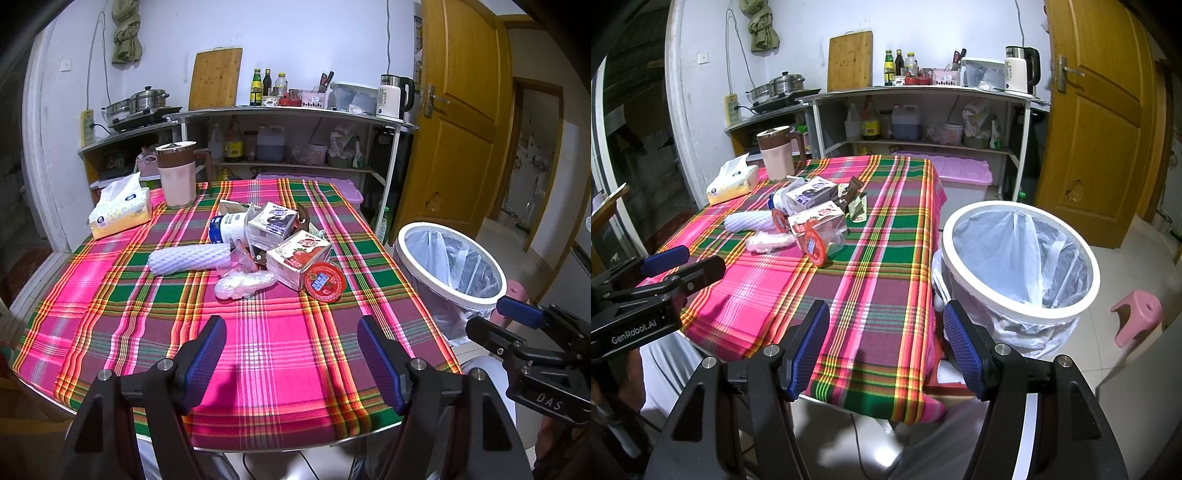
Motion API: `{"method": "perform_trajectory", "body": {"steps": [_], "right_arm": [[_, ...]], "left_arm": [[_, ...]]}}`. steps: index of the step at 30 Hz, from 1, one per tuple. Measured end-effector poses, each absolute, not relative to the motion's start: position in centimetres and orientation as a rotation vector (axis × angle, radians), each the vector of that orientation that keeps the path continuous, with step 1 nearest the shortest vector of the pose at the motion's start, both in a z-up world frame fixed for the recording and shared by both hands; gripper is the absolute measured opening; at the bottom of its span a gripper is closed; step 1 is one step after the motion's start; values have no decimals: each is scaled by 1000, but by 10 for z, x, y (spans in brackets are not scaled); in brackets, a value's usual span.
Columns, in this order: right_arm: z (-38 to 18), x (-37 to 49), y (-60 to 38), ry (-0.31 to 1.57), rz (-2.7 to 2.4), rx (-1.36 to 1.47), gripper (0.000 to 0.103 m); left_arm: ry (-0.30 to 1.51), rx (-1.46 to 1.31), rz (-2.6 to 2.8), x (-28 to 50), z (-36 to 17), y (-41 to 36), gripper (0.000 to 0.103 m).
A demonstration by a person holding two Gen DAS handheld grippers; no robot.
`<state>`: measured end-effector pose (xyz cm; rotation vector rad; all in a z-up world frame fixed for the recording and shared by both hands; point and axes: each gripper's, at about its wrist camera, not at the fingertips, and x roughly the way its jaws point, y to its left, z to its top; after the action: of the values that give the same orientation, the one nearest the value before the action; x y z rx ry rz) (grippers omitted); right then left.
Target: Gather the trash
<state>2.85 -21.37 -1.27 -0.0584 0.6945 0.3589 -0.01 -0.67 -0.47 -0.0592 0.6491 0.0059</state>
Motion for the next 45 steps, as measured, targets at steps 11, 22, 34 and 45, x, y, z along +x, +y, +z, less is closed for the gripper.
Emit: {"method": "perform_trajectory", "body": {"steps": [11,22,34,45], "right_arm": [[-14,29,-214,696,358,-59,65],[-15,32,-213,700,360,-58,65],[-39,59,-192,732,435,-60,65],[-51,112,-148,775,545,-102,65]], "left_arm": [[651,-60,5,0,-6,-8,73],[657,-59,-1,0,-13,-21,73],[701,-119,8,30,-31,10,73],[751,-157,0,70,-49,49,73]]}}
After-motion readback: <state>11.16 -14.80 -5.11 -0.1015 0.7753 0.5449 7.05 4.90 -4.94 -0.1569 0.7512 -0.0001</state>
